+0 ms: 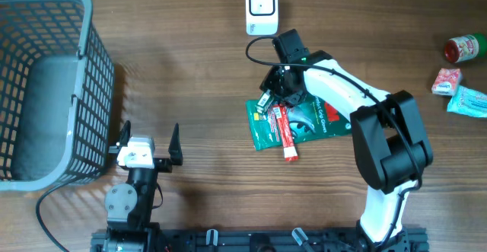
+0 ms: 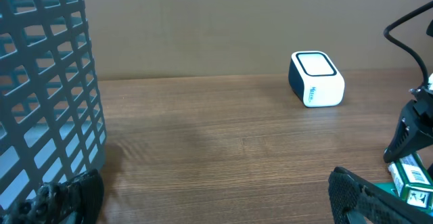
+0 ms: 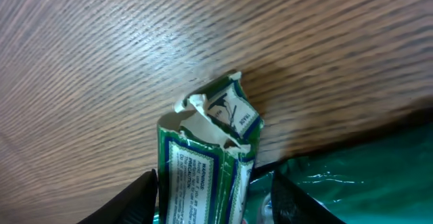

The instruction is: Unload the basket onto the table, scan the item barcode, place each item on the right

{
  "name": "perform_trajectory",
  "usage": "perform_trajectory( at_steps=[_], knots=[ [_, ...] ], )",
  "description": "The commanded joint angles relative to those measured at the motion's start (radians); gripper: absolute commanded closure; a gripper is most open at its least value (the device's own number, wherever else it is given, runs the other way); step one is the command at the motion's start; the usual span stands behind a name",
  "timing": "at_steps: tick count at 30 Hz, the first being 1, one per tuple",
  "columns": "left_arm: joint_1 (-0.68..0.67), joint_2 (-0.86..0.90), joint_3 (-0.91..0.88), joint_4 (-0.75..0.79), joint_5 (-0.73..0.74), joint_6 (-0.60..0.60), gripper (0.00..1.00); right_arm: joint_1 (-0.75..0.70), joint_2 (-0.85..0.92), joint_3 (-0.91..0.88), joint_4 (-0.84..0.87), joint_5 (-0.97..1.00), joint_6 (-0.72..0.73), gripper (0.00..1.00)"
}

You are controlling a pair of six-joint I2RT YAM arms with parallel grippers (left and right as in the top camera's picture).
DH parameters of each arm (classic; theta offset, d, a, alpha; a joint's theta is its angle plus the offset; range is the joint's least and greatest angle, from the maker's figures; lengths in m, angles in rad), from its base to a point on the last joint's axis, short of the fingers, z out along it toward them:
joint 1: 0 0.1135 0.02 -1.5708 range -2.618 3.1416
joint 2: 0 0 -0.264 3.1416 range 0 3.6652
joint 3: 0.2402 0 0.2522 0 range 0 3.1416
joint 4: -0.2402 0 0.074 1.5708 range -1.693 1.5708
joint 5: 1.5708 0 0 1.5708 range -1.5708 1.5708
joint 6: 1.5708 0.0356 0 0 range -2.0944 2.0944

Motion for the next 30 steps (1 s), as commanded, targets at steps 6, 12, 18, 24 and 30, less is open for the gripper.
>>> perform_trajectory(
  at_steps=[6,12,18,24,30],
  knots=[
    [0.004,-0.009,-0.005,-0.003,0.015,-0.006,0.00,0.000,-0.054,0.030,-0.042,0.012,-0.142,0.30],
    [0.004,-0.009,-0.005,-0.003,0.015,-0.006,0.00,0.000,-0.084,0.051,-0.062,0.019,-0.139,0.48],
    [0.004,-0.009,-0.005,-0.003,0.015,-0.006,0.00,0.019,-0.083,0.051,-0.065,0.037,-0.110,0.81],
    [0.004,-0.009,-0.005,-0.003,0.015,-0.006,0.00,0.019,-0.083,0.051,-0.135,0.128,-0.059,0.96],
    [0.004,-0.009,-0.005,-0.003,0.015,-0.006,0.00,0.019,-0.082,0.051,-0.153,0.178,-0.060,0.95]
  ],
)
